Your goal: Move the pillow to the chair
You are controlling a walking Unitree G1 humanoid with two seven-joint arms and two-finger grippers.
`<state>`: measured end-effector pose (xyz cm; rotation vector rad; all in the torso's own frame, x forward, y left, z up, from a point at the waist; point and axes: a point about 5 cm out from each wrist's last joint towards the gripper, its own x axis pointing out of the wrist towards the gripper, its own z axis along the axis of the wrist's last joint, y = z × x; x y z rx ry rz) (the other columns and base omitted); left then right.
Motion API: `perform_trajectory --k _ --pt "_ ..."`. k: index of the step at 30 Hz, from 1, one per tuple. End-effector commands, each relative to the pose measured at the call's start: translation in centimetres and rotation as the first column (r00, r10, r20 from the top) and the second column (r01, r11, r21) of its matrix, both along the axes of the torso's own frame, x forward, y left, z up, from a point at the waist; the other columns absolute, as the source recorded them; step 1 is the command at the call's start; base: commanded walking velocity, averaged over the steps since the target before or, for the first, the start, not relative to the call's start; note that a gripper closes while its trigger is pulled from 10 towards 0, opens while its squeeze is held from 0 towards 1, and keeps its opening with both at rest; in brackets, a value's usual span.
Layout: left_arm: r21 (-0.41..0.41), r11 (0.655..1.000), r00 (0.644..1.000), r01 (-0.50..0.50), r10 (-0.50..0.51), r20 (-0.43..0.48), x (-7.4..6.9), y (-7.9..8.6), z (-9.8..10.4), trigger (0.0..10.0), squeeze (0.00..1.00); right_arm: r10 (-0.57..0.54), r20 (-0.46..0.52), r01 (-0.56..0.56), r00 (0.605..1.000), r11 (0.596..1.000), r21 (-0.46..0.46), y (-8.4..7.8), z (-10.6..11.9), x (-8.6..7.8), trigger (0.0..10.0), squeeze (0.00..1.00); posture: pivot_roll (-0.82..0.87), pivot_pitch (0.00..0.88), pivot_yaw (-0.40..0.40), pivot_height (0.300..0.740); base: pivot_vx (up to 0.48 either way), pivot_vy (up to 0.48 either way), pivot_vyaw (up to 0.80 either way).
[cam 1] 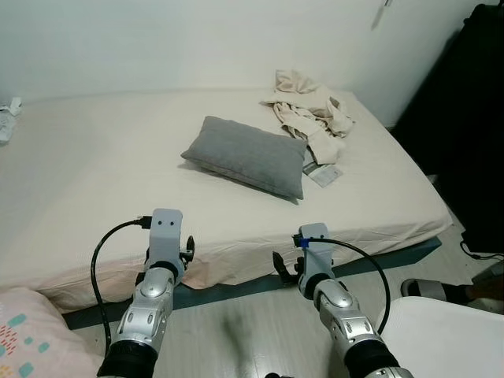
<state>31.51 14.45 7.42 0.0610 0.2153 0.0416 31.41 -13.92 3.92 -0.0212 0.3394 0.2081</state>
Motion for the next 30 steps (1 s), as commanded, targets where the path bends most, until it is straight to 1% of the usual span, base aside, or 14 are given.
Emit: perform_trajectory --k 1,25,28,30 --pt "0.003 1.0 1.0 0.009 -0.009 -0.001 -0.3 -0.12 -0.24 10.0 0.0 -0.007 -0.002 0.007 1.0 1.0 0.005 -0.08 -0.06 -0.07 10.0 0.0 -0.06 0.136 -0.055 0.74 0.446 0.0 0.0" --pt "-0.014 1.0 1.0 0.013 -0.013 -0.001 -0.41 -0.09 -0.41 10.0 0.0 0.004 -0.008 -0.004 1.0 1.0 0.001 -0.09 -0.15 -0.11 10.0 0.0 -0.06 0.123 -0.061 0.74 0.473 0.0 0.0" --pt "-0.025 1.0 1.0 0.0 -0.001 -0.004 -0.43 -0.05 -0.49 10.0 0.0 0.009 -0.01 -0.009 1.0 1.0 0.001 0.01 -0.14 -0.1 10.0 0.0 -0.06 0.121 -0.063 0.74 0.124 0.0 0.0" --pt "-0.017 1.0 1.0 -0.014 0.014 -0.015 -0.43 0.08 -0.61 10.0 0.0 0.013 -0.011 -0.013 1.0 1.0 0.001 0.11 -0.15 -0.1 10.0 0.0 -0.06 0.119 -0.064 0.74 0.0 0.0 0.0"
